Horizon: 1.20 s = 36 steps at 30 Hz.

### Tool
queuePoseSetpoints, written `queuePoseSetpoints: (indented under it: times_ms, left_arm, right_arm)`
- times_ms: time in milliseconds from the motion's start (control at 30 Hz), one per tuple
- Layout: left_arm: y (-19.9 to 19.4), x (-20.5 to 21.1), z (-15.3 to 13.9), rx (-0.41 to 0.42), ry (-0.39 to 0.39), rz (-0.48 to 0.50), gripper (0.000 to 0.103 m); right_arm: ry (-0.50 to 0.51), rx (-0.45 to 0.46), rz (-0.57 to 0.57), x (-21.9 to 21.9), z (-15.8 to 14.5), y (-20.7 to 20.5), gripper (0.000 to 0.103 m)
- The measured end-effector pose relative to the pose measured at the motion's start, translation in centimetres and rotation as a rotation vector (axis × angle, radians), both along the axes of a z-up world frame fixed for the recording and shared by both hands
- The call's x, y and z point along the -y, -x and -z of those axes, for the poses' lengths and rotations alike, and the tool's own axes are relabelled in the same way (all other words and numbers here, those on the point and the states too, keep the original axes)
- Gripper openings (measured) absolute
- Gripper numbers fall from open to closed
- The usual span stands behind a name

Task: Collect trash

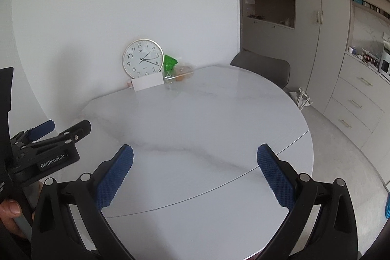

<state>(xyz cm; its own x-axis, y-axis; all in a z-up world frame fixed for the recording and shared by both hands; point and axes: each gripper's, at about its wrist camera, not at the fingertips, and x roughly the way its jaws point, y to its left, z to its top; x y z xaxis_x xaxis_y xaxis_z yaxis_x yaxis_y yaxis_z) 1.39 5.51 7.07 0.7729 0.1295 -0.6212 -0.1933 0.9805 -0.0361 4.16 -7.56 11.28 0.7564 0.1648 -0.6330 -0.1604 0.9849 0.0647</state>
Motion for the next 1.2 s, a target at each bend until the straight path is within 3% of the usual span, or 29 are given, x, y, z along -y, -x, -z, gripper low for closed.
queuePoseSetpoints:
  times_ms: [533,1200]
  left_arm:
    - [-0.2,-0.9,0.9,-0.039,0.004,-0.005,0.095]
    - [0.2,-0.6,0.7,-0.045,0.002,0.007,0.095]
  right_arm:
    - [0.011,-0.054,-0.019,-0.9,1.6,-0.2,0.101]
    - [0.012,-0.051,-0.019,-0.9,1.6,0.3,0.101]
